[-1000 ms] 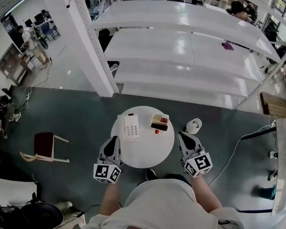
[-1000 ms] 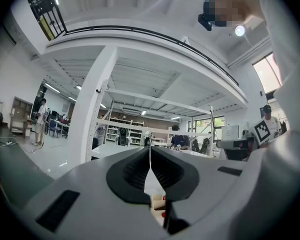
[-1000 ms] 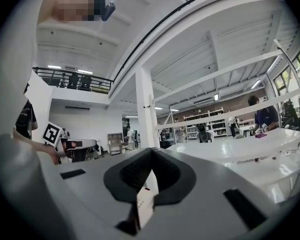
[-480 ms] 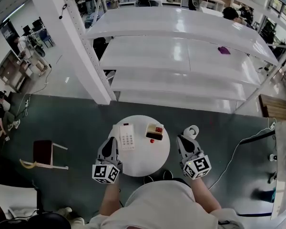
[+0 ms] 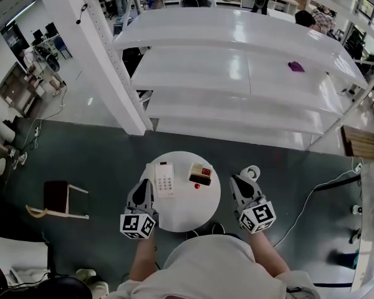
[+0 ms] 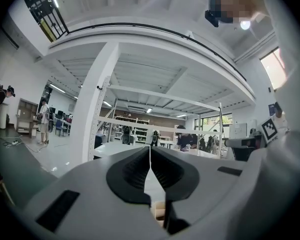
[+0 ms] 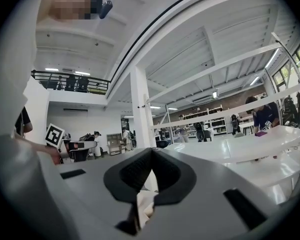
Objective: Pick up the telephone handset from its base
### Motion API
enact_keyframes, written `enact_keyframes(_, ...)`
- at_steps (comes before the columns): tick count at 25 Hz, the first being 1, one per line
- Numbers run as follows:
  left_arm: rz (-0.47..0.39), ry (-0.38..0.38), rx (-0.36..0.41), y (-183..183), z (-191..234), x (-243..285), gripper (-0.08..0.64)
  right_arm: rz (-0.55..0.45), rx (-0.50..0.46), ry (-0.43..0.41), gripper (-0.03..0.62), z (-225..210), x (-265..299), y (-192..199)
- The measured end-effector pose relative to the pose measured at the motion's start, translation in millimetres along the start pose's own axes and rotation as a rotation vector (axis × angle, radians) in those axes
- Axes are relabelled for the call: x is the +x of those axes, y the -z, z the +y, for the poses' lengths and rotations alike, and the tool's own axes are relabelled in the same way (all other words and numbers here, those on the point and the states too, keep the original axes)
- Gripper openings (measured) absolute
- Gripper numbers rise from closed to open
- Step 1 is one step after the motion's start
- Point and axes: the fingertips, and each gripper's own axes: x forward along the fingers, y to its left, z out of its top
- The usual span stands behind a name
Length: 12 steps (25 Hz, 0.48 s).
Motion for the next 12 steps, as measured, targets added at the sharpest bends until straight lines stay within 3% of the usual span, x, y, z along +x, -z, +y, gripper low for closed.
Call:
enact_keyframes(7,0.042,-0.021,-0.005,20,5,3,0.021,0.008,-0.004,-0.011,0.008,-5,3,2)
enact_keyframes(12,0.125,-0.049,-0.007,52,11,4,0.021,0.022,0.008,-0.005,0.008,-7,4,7)
